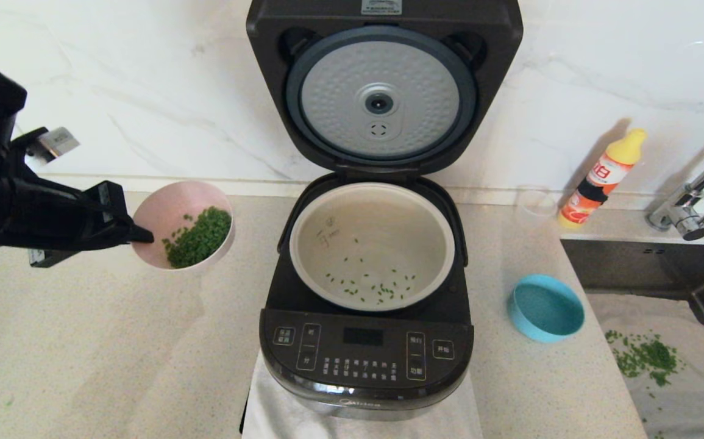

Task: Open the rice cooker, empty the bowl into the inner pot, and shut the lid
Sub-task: Pour the chopped green onions from the bowl into the rice cooker

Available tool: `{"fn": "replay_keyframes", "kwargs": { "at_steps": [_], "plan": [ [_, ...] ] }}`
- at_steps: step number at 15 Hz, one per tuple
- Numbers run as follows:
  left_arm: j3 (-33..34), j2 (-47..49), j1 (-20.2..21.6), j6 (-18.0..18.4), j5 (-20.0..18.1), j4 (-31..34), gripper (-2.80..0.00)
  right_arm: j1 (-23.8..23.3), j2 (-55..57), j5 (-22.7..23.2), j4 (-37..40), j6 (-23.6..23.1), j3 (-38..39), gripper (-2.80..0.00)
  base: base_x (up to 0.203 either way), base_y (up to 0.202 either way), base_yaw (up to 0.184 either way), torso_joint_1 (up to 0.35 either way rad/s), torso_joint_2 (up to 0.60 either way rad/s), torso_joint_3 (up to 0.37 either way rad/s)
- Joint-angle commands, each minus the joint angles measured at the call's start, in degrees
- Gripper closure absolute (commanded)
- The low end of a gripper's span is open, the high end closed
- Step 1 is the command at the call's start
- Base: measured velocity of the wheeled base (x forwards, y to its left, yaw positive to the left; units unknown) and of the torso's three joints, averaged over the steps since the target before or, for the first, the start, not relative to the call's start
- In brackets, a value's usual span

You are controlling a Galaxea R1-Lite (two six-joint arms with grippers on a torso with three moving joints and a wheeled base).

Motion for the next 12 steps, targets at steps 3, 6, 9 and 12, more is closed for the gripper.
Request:
{"fn": "replay_keyframes", "kwargs": {
  "at_steps": [3, 6, 9, 12],
  "plan": [
    [-12.34, 0.32, -11.01, -0.41, 0.32, 9.23, 0.0, 0.01, -0.01, 0.0, 0.04, 0.0, 0.01, 0.0, 0.0, 0.0, 0.0, 0.0, 0.0, 0.0],
    [-16.61, 3.09, -18.12, -0.54, 5.48, 10.36, 0.0, 0.01, -0.01, 0.0, 0.04, 0.0, 0.01, 0.0, 0.0, 0.0, 0.0, 0.0, 0.0, 0.0],
    [-20.03, 5.65, -21.12, -0.62, 6.69, 10.37, 0.0, 0.01, -0.01, 0.0, 0.04, 0.0, 0.01, 0.0, 0.0, 0.0, 0.0, 0.0, 0.0, 0.0],
    [-21.56, 7.94, -25.05, -0.7, 6.87, 9.91, 0.0, 0.01, -0.01, 0.0, 0.04, 0.0, 0.01, 0.0, 0.0, 0.0, 0.0, 0.0, 0.0, 0.0]
  ]
}}
